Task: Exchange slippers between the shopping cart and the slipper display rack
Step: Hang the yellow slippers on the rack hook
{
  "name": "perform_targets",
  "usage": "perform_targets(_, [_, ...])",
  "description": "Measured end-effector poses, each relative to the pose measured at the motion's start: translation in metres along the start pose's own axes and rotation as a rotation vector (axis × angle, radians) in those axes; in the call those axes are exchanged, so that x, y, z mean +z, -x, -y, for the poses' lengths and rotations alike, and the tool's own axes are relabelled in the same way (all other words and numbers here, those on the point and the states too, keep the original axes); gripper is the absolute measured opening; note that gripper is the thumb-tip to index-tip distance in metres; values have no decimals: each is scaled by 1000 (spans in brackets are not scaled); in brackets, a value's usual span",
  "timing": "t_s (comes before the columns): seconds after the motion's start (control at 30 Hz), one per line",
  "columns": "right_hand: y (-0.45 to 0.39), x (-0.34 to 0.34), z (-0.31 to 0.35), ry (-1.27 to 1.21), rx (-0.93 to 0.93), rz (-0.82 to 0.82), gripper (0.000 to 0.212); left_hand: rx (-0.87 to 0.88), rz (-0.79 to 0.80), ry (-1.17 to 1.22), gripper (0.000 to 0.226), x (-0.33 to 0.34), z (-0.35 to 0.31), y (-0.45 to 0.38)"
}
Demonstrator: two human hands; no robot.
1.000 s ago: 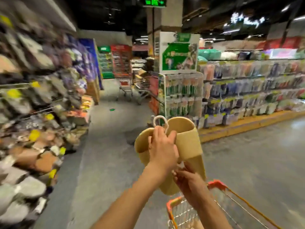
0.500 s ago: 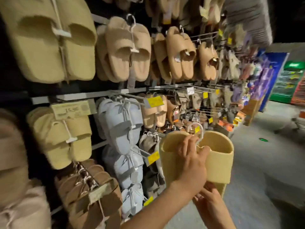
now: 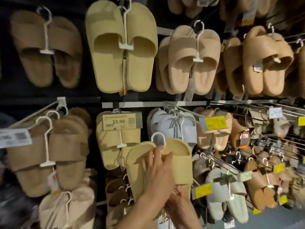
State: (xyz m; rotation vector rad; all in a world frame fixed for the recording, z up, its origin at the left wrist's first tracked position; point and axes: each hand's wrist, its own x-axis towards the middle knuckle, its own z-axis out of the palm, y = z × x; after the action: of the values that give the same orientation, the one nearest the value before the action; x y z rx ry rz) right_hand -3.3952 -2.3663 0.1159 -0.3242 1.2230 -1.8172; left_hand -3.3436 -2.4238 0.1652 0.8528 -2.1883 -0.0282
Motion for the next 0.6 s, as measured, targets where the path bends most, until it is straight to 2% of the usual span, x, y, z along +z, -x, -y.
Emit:
perform_targets(0.1, [-26,27,5,-51,50,158,21,-79,-35,-137,53,2,36,-28])
perform_targets(0.13, [-33,31,7,-24,46,198,20,-112,20,-140,54,-4,40,-36])
perform_targets(0.2, [-46,43,16,5,76,256,21,-120,87,-152,57,-11,45,-53])
perform_targets(0.3, [-69,56,31,39,106,325,23,-241,276,-212,66,-21,49,-79])
perform_targets(0.43, [-97,63,44,123,155,384,17,-313,313,-148,70,-29,50,-94])
perform_targets(0.6, [-120,68,44,157,157,357,21,-317,366,-84,75,-25,64,-97])
